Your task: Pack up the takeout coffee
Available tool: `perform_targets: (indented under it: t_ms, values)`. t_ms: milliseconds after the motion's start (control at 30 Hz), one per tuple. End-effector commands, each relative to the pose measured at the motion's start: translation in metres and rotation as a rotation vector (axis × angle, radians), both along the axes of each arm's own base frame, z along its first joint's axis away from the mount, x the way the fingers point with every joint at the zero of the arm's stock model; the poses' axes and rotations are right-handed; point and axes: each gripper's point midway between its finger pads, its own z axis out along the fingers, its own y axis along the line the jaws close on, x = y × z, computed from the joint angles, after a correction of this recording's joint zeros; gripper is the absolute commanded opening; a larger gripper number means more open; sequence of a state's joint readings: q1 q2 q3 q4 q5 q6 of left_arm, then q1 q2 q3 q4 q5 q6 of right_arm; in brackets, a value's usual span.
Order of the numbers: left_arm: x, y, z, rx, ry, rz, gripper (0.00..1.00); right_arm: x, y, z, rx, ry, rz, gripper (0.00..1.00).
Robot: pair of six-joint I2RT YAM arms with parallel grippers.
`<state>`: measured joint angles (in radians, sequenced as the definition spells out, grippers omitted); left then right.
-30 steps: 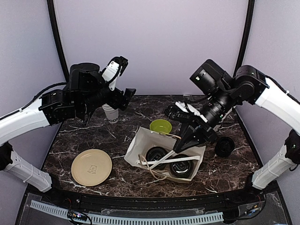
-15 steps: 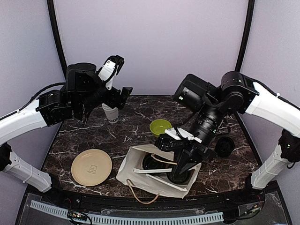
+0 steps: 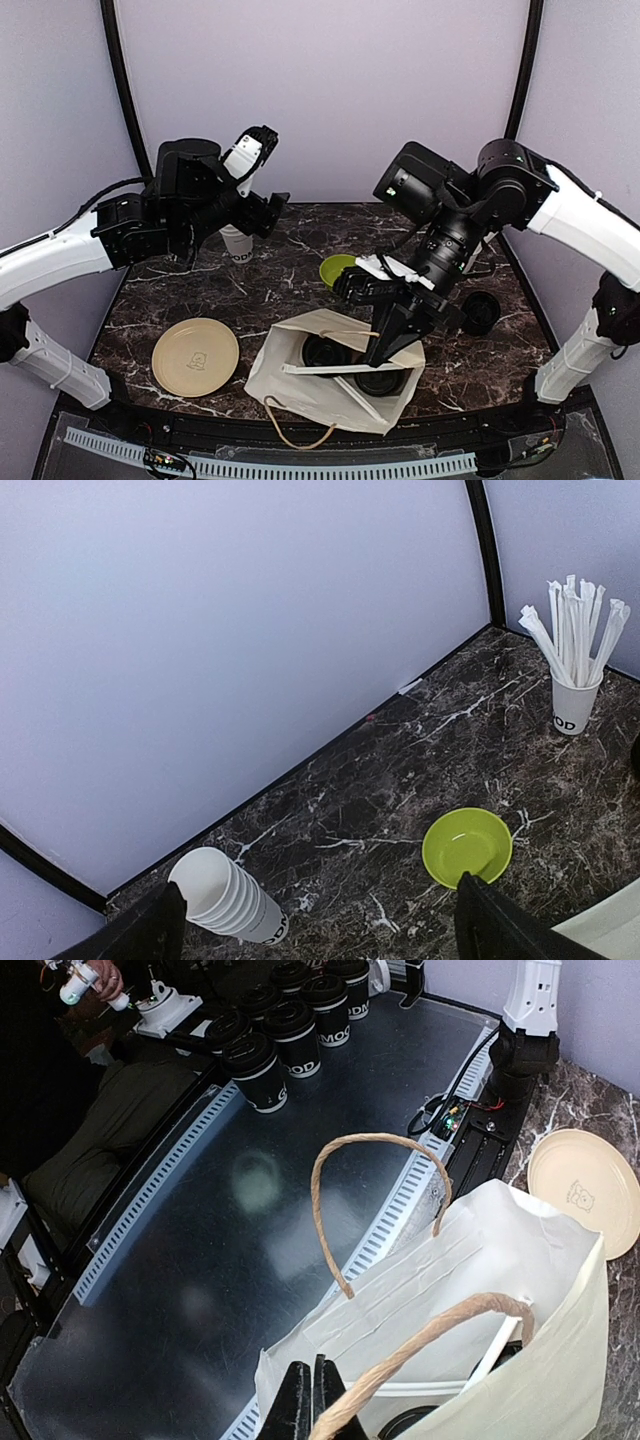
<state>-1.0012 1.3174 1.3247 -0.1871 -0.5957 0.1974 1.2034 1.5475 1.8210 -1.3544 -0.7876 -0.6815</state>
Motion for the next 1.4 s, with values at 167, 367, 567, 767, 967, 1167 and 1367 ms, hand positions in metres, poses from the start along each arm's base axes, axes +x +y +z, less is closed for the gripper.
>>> perform_targets:
  t_ms: [167, 367, 567, 767, 967, 1167, 1367]
  values:
    - [0.015, 0.001, 0.006, -0.002, -0.026, 0.007, 0.96, 0.029, -0.011, 0.025, 0.071, 0.012, -0.055, 0.0]
    - [0.02, 0.001, 0.007, 0.0, -0.028, 0.002, 0.96, 0.099, -0.029, 0.03, 0.121, -0.08, -0.249, 0.0]
    - [0.02, 0.002, 0.003, -0.002, -0.017, -0.003, 0.96, 0.164, -0.053, 0.015, 0.119, -0.095, -0.436, 0.0]
    - [0.019, 0.004, -0.002, -0.002, -0.01, -0.004, 0.96, 0.182, -0.063, 0.016, 0.12, -0.109, -0.499, 0.16]
    - [0.018, 0.011, 0.0, -0.007, -0.006, 0.017, 0.97, 0.209, -0.084, 0.016, 0.095, -0.203, -0.62, 0.59]
    - [0.023, 0.049, 0.008, -0.049, 0.021, 0.149, 0.99, 0.266, -0.139, 0.013, 0.067, -0.275, -0.885, 0.76]
    - [0.024, 0.093, 0.006, -0.131, 0.068, 0.23, 0.99, 0.348, -0.216, 0.04, 0.188, -0.341, -1.464, 0.98]
